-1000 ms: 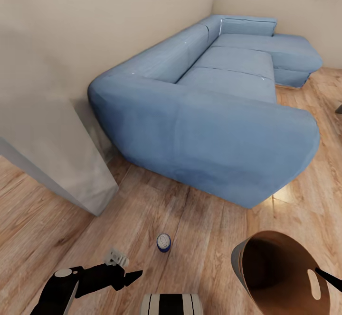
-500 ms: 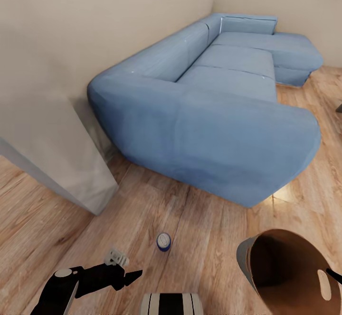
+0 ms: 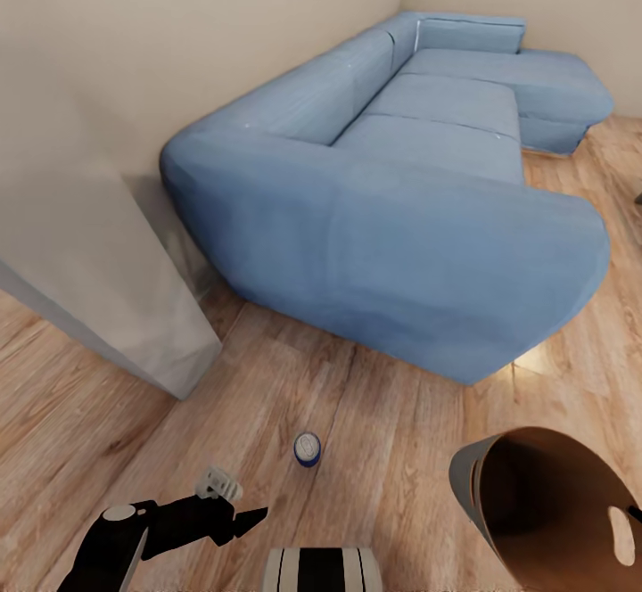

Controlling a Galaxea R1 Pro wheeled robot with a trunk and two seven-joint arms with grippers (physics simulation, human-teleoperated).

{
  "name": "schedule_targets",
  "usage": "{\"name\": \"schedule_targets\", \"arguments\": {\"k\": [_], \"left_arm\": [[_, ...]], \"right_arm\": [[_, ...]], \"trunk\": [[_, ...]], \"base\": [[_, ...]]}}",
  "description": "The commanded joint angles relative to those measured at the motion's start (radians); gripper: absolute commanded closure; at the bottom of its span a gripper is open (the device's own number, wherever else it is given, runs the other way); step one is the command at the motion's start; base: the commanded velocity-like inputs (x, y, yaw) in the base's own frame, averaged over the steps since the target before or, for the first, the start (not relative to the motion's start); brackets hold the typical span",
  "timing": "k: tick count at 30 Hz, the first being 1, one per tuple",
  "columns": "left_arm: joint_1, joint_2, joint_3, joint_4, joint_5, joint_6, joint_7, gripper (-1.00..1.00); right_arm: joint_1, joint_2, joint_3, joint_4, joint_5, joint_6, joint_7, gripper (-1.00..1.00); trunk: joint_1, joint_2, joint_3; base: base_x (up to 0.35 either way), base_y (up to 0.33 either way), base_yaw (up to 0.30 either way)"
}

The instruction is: Put the three can of soda from the living room inside the tash can in the kitchen.

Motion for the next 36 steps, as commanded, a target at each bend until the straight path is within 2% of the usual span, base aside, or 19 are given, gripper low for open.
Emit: {"name": "schedule_targets", "arguments": {"k": [1, 4, 16, 22, 24, 25, 27, 32, 36], "left_arm": [[0.000, 0.000, 0.000, 0.000, 0.000, 0.000, 0.000, -1.00], [0.000, 0.000, -0.003, 0.000, 0.001, -0.001, 0.000, -1.00], [0.000, 0.001, -0.012, 0.008, -0.006, -0.002, -0.005, -1.00], [0.000, 0.005, -0.008, 0.008, 0.006, -0.002, -0.021, -1.00], [0.000, 0.008, -0.005, 0.006, 0.014, -0.003, -0.085, -1.00], [0.000, 0.009, -0.003, 0.001, 0.017, -0.011, -0.165, -1.00], [0.000, 0.010, 0.000, -0.004, 0.018, -0.022, -0.220, -1.00], [0.000, 0.014, 0.012, -0.027, 0.019, -0.027, -0.243, -1.00], [0.000, 0.015, 0.076, -0.045, 0.019, -0.028, -0.249, -1.00]], "right_arm": [[0.000, 0.000, -0.011, 0.000, -0.012, 0.010, 0.008, 1.00], [0.000, -0.001, -0.031, 0.000, -0.012, 0.010, 0.036, 1.00], [0.000, -0.002, -0.034, 0.000, -0.009, 0.009, 0.042, 1.00], [0.000, -0.002, -0.035, 0.000, -0.009, 0.009, 0.042, 1.00], [0.000, -0.002, -0.035, 0.000, -0.009, 0.008, 0.042, 1.00], [0.000, -0.002, -0.035, 0.000, -0.009, 0.008, 0.042, 1.00], [0.000, -0.002, -0.035, 0.000, -0.009, 0.008, 0.042, 1.00], [0.000, -0.001, -0.035, 0.000, -0.009, 0.008, 0.042, 1.00], [0.000, 0.000, -0.035, 0.000, -0.009, 0.008, 0.042, 1.00]], "trunk": [[0.000, 0.000, -0.002], [0.000, 0.000, -0.004], [0.000, 0.000, -0.005], [0.000, 0.000, -0.005], [0.000, 0.000, -0.005], [0.000, 0.000, -0.005], [0.000, 0.000, -0.005], [0.000, 0.000, -0.005], [0.000, 0.000, -0.005]], "base": [[0.000, 0.000, 0.000], [0.000, 0.000, 0.000], [0.000, 0.000, 0.000], [0.000, 0.000, 0.000], [0.000, 0.000, 0.000], [0.000, 0.000, 0.000], [0.000, 0.000, 0.000], [0.000, 0.000, 0.000], [0.000, 0.000, 0.000]]}}
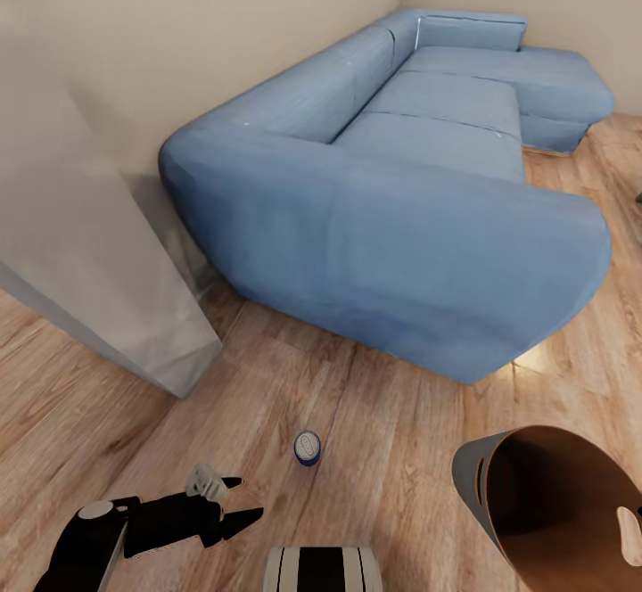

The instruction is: Put the three can of soda from the living room inside the tash can in the kitchen.

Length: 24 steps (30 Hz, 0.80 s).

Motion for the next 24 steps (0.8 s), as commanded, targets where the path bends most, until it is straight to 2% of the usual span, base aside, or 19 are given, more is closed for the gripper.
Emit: {"name": "schedule_targets", "arguments": {"k": [1, 6, 24], "left_arm": [[0.000, 0.000, 0.020, -0.005, 0.000, 0.000, -0.003, -1.00], [0.000, -0.003, 0.032, -0.006, 0.000, 0.000, -0.002, -1.00], [0.000, -0.006, 0.031, -0.005, -0.001, 0.000, -0.001, -1.00]], "right_arm": [[0.000, 0.000, 0.000, -0.001, -0.011, 0.012, 0.002, 1.00], [0.000, 0.000, 0.001, -0.001, -0.011, 0.013, 0.002, 1.00], [0.000, -0.001, 0.000, -0.001, -0.011, 0.013, 0.002, 1.00]], "trunk": [[0.000, 0.000, 0.000], [0.000, 0.000, -0.002], [0.000, 0.000, -0.031]], "base": [[0.000, 0.000, 0.000], [0.000, 0.000, 0.000], [0.000, 0.000, 0.000]]}}
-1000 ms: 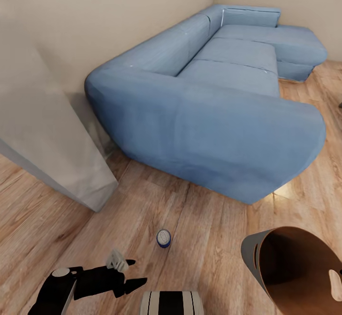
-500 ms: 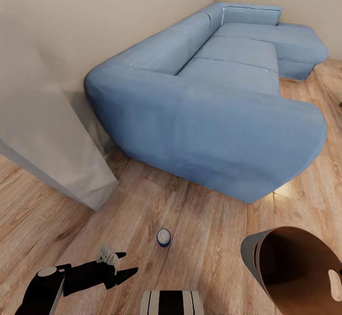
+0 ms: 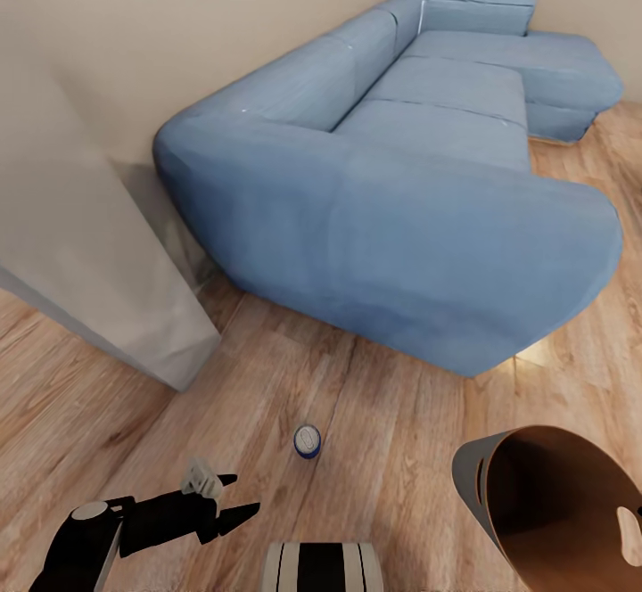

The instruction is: Put the three can of soda from the living room inside the tash can in the kitchen.

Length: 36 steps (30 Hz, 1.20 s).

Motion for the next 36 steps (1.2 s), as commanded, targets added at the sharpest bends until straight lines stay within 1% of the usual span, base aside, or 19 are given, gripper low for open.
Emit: {"name": "schedule_targets", "arguments": {"k": [1, 36], "left_arm": [[0.000, 0.000, 0.000, 0.000, 0.000, 0.000, 0.000, -1.00], [0.000, -0.002, 0.000, 0.000, -0.005, -0.001, 0.001, -1.00]], "right_arm": [[0.000, 0.000, 0.000, -0.001, -0.011, 0.012, 0.002, 1.00], [0.000, 0.000, 0.000, -0.001, -0.011, 0.012, 0.004, 1.00]], "trunk": [[0.000, 0.000, -0.002], [0.000, 0.000, -0.058]], "base": [[0.000, 0.000, 0.000], [0.000, 0.000, 0.000]]}}
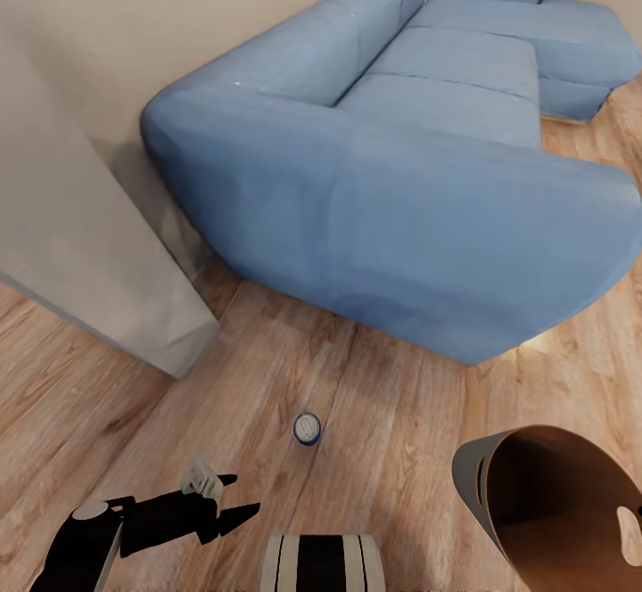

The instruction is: Put the three can of soda from the living room inside the tash can in the kitchen.

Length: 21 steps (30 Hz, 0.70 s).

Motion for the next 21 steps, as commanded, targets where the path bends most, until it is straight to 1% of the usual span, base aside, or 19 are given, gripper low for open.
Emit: {"name": "schedule_targets", "arguments": {"k": [1, 18, 21], "left_arm": [[0.000, 0.000, 0.000, 0.000, 0.000, 0.000, 0.000, -1.00], [0.000, 0.008, 0.004, -0.006, 0.005, -0.002, -0.012, -1.00], [0.000, 0.009, 0.005, -0.018, 0.005, -0.001, -0.009, -1.00]], "right_arm": [[0.000, 0.000, 0.000, -0.001, -0.011, 0.011, 0.002, 1.00], [0.000, 0.000, 0.000, -0.001, -0.011, 0.011, 0.002, 1.00], [0.000, 0.000, 0.000, -0.001, -0.011, 0.011, 0.002, 1.00]], "trunk": [[0.000, 0.000, -0.002], [0.000, 0.000, -0.029], [0.000, 0.000, -0.034]], "base": [[0.000, 0.000, 0.000], [0.000, 0.000, 0.000], [0.000, 0.000, 0.000]]}}
